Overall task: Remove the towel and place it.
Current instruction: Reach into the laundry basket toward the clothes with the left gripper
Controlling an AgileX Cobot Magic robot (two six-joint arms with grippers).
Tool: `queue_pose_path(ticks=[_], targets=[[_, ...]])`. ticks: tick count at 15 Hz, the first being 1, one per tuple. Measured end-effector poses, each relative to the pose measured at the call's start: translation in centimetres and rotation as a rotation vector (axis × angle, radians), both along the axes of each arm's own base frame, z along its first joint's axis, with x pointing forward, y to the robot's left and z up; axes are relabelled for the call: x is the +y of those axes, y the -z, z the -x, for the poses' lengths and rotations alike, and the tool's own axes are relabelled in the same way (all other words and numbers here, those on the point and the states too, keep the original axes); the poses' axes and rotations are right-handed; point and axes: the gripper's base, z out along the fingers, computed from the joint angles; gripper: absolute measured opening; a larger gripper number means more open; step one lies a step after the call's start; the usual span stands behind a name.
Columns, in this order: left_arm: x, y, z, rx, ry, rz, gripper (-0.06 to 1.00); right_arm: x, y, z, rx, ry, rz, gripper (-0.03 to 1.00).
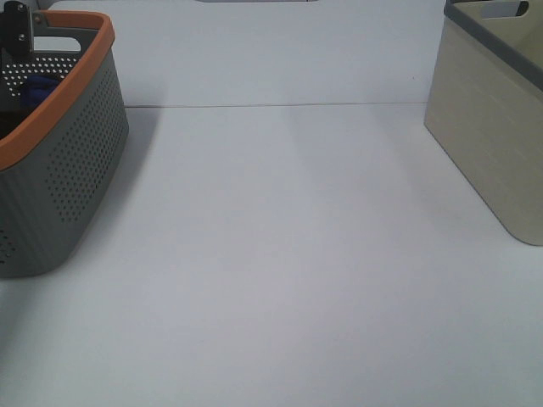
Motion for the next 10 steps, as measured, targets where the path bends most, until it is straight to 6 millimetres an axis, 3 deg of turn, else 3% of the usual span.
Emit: queue_pose_path(ticks=[3, 10], targets=[[-0.4, 1.9, -0.6, 0.029, -0.021, 0.061, 0.98, 0.0, 0.0, 0.0, 0.0, 0.0, 0.0, 0.95], [-0.5, 1.8, -0.7, 0.026, -0.026, 0.074, 0.9, 0.0, 0.0, 0.0, 0.0, 0.0, 0.0, 0.95]])
